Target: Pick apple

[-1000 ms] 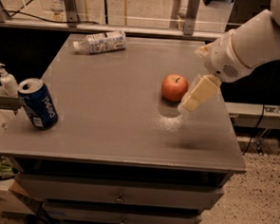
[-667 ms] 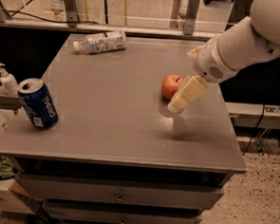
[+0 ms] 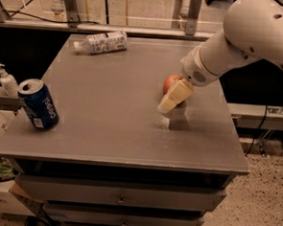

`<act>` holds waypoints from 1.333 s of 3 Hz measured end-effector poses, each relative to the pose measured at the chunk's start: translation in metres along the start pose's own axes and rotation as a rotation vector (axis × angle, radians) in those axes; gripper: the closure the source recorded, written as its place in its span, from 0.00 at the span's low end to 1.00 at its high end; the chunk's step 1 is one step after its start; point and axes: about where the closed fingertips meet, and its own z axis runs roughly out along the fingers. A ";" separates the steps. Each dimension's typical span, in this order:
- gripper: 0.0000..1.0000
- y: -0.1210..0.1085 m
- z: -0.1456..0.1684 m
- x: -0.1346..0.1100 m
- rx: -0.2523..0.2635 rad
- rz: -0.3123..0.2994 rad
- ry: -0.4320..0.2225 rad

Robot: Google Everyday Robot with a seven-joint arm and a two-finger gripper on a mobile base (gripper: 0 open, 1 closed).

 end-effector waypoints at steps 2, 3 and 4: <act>0.16 -0.019 0.019 0.013 0.011 0.052 0.052; 0.41 -0.028 0.012 0.022 0.026 0.074 0.057; 0.64 -0.031 0.002 0.026 0.028 0.092 0.049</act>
Offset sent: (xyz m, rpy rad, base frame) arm 0.0325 -0.0234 -0.0208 -0.0442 0.0403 -0.0991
